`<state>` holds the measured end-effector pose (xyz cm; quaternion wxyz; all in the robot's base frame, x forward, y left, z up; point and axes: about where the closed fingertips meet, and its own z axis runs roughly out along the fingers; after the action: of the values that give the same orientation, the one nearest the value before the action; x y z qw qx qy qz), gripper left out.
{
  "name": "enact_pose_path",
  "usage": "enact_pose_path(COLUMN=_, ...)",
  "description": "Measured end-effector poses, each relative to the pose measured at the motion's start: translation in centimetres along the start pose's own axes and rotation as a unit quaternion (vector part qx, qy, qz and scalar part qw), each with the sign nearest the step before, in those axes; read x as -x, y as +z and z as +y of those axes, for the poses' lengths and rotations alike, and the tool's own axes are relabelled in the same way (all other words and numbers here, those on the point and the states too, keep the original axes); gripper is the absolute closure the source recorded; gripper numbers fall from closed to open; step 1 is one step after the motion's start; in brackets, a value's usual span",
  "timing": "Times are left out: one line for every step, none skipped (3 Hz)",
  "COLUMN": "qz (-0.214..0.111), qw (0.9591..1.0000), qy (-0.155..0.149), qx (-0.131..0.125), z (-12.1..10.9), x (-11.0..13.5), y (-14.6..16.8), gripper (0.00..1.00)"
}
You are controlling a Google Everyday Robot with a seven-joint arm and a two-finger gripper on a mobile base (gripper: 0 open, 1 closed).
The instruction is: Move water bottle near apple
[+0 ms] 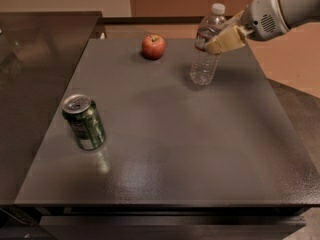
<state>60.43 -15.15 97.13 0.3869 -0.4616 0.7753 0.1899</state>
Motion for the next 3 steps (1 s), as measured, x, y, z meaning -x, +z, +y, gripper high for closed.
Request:
enact_pose_path(qz=-0.004, qw=0.9999, qy=0.002, qx=-0.017, z=-2.8, x=1.6, y=2.1, gripper=1.0)
enact_pose_path(qz=0.002, qw=0.9998, qy=0.005, qx=-0.018, z=-4.6, x=2.9, y=4.5, gripper=1.0)
enact_pose_path(qz=0.01, qw=0.9998, qy=0.005, qx=-0.017, z=-6.1, x=4.0, y=6.7, gripper=1.0)
